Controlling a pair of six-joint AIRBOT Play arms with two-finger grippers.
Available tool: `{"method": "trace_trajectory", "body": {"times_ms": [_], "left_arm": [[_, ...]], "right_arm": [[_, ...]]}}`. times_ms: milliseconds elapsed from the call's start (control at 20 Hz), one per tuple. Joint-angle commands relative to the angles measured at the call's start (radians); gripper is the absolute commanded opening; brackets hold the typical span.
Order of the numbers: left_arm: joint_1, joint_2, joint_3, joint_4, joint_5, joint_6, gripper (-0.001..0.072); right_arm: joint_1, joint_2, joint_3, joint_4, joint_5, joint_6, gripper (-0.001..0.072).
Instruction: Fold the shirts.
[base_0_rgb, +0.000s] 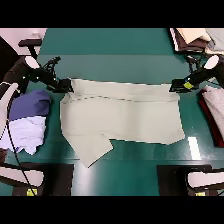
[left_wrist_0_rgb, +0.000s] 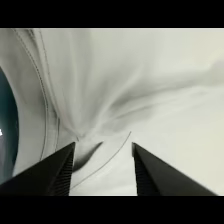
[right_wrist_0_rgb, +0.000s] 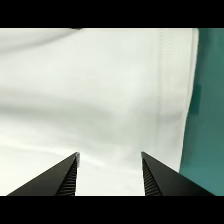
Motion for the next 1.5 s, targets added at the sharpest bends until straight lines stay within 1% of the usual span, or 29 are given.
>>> {"method": "trace_trajectory", "body": {"times_ms": [0,50,100,200,300,400,450,550,700,900,1000,1100,1200,1250,1300,1400,1450], "left_arm": [[0.005,0.1,-0.019,0.066,-0.048,-0.011,0.0423],[0.005,0.152,-0.046,0.135,-0.074,-0.023,0.0422],[0.005,0.219,-0.102,0.211,-0.098,-0.056,0.0423],[0.005,0.365,-0.272,0.254,-0.105,-0.088,0.0423],[0.005,0.51,-0.467,0.212,-0.082,-0.122,0.0424],[0.005,0.634,-0.648,0.141,-0.08,-0.14,0.0426],[0.005,0.682,-0.725,0.103,-0.076,-0.142,0.0451],[0.005,0.745,-0.842,0.033,-0.071,-0.143,0.0451],[0.005,0.744,-0.932,-0.017,-0.068,-0.143,0.0451],[0.005,0.744,-1.001,-0.053,-0.018,-0.143,0.0451],[0.005,0.744,-1.034,-0.094,0.036,-0.142,0.0451],[0.003,0.744,-1.055,-0.169,0.101,-0.127,0.0451],[-0.029,0.744,-1.057,-0.219,0.15,-0.111,0.0449],[-0.055,0.744,-1.057,-0.233,0.165,-0.111,0.0422],[-0.082,0.744,-1.057,-0.241,0.172,-0.112,0.0331],[-0.101,0.744,-1.056,-0.24,0.169,-0.108,0.0027],[-0.101,0.744,-1.046,-0.232,0.157,-0.105,0.0027]], "right_arm": [[-0.038,0.068,-0.018,0.054,0.058,0.0,0.0458],[-0.055,0.106,-0.029,0.055,0.087,0.0,0.0458],[-0.069,0.154,-0.06,0.058,0.1,0.0,0.0458],[-0.084,0.261,-0.152,0.058,0.106,0.0,0.0457],[-0.082,0.361,-0.25,0.059,0.083,0.0,0.0456],[-0.078,0.446,-0.334,0.104,0.042,0.0,0.0456],[-0.078,0.479,-0.367,0.135,0.014,0.0,0.0456],[-0.078,0.529,-0.414,0.191,-0.029,0.0,0.0455],[-0.078,0.569,-0.433,0.216,-0.041,0.0,0.0454],[-0.078,0.608,-0.433,0.215,-0.043,0.0,0.0453],[-0.078,0.626,-0.433,0.215,-0.045,0.0,0.0452],[-0.078,0.628,-0.433,0.215,-0.044,0.0,0.0452],[-0.078,0.628,-0.433,0.216,-0.044,0.0,0.0452],[-0.078,0.628,-0.433,0.216,-0.044,0.0,0.0453],[-0.078,0.628,-0.433,0.216,-0.041,0.0,0.0452],[-0.085,0.628,-0.433,0.205,-0.014,0.0,0.0453],[-0.1,0.628,-0.437,0.19,0.015,0.0,0.0452]]}}
